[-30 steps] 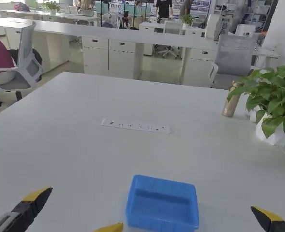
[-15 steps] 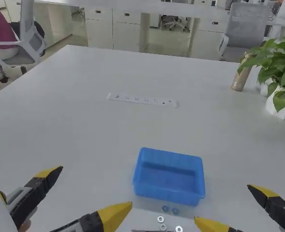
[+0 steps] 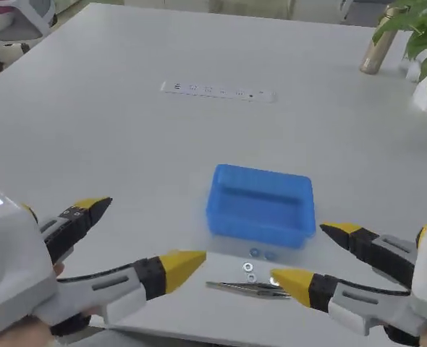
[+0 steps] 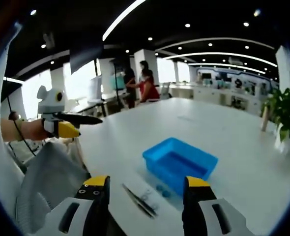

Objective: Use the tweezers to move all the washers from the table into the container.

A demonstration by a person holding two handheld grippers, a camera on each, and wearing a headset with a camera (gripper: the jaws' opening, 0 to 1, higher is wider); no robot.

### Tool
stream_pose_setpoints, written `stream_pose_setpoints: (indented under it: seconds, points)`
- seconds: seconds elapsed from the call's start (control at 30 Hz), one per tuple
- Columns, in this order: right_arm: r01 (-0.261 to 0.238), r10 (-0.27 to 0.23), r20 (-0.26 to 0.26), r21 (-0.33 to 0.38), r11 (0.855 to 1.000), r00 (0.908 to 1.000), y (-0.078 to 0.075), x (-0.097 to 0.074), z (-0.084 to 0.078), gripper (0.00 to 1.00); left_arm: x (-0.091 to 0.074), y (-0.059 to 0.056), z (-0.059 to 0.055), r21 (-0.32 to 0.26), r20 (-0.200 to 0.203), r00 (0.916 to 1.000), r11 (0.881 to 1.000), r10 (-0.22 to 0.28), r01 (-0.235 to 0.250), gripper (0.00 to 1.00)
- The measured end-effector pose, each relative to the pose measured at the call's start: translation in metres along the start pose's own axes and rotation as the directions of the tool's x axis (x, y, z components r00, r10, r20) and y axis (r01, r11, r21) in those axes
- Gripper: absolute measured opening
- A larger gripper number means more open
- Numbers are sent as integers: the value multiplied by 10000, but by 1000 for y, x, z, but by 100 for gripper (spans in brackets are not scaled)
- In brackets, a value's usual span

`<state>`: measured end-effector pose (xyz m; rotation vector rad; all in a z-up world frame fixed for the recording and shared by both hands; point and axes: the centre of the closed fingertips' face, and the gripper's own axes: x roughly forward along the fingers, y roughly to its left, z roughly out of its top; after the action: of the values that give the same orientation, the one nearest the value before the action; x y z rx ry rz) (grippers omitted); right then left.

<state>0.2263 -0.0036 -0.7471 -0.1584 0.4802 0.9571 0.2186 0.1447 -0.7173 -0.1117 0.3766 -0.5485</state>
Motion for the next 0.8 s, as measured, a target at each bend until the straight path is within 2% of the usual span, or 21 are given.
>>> stream_pose_setpoints:
  seconds: [0.07, 0.1, 0.13, 0.17, 0.2, 0.23, 0.27, 0.3, 0.33, 0.37, 0.43, 0.47, 0.5, 0.57, 0.6, 0.7, 0.73, 0.77, 0.8]
  points:
    - [-69, 67, -141, -97, 9999, 9999, 1, 2, 0, 52, 5, -1, -9, 289, -621, 9979, 9993, -207, 225, 87]
    - [-117, 116, -128, -84, 9999, 9999, 2, 3, 1, 51, 9, -3, -16, 532, -1064, 9934, 9974, -425, 484, 86]
    - [-179, 178, -133, -44, 9998, 9998, 3, 4, 0, 48, 12, -5, -19, 662, -1280, 9901, 9956, -580, 669, 83]
    - [-248, 248, -154, 9, 9997, 9996, 4, 4, -1, 45, 15, -7, -27, 762, -1760, 9813, 9928, -774, 920, 80]
    - [-342, 342, -262, 21, 9994, 9991, 6, 4, -3, 42, 18, -9, -31, 785, -2008, 9748, 9903, -972, 1149, 77]
    - [-409, 407, -418, -53, 9991, 9983, 8, 4, -5, 39, 21, -11, -38, 680, -2359, 9647, 9883, -1174, 1369, 73]
    - [-354, 330, -653, -357, 9987, 9973, 8, 3, -9, 35, 22, -14, -51, 327, -3174, 9355, 9842, -1550, 1742, 66]
    - [-333, 291, -824, -504, 9982, 9962, 9, 2, -12, 32, 25, -18, -64, 175, -3810, 9041, 9762, -1936, 2164, 61]
    - [-367, 278, -1257, -692, 9969, 9917, 11, 0, -19, 29, 25, -20, -74, 57, -4333, 8746, 9697, -2177, 2442, 54]
    - [-424, 297, -1375, -903, 9950, 9901, 13, -2, -21, 25, 24, -24, -83, -10, -4802, 8409, 9588, -2495, 2839, 48]
    - [-366, 183, -1642, -1091, 9934, 9863, 15, -6, -26, 21, 28, -28, -98, 426, -5622, 7826, 9357, -2675, 3503, 34]
    - [-279, 75, -1756, -1135, 9931, 9844, 16, -9, -28, 20, 31, -30, -101, 659, -5751, 7725, 9259, -2693, 3719, 31]
    - [-255, 25, -1882, -1196, 9925, 9821, 14, -10, -30, 19, 35, -33, -106, 757, -5998, 7512, 9150, -2757, 3963, 28]
    - [1, -343, -2195, -1543, 9880, 9750, 9, -15, -36, 18, 43, -36, -110, 748, -6167, 7360, 9099, -2793, 4079, 22]
    - [60, -423, -2283, -1574, 9875, 9727, 10, -17, -38, 18, 47, -40, -113, 662, -6280, 7210, 9029, -2930, 4246, 20]
    - [285, -655, -2381, -1554, 9874, 9690, 11, -23, -43, 17, 59, -44, -117, 511, -6436, 7056, 9031, -2966, 4263, 20]
    - [290, -646, -2390, -1493, 9884, 9689, 11, -24, -45, 17, 63, -44, -121, 582, -6603, 6947, 9029, -2853, 4260, 20]
    - [298, -647, -2416, -1454, 9889, 9682, 12, -26, -46, 17, 65, -42, -124, 730, -6713, 6900, 9023, -2706, 4249, 20]
    - [326, -680, -2453, -1454, 9888, 9671, 11, -27, -48, 17, 68, -39, -126, 1152, -6866, 6857, 8950, -2418, 4309, 21]
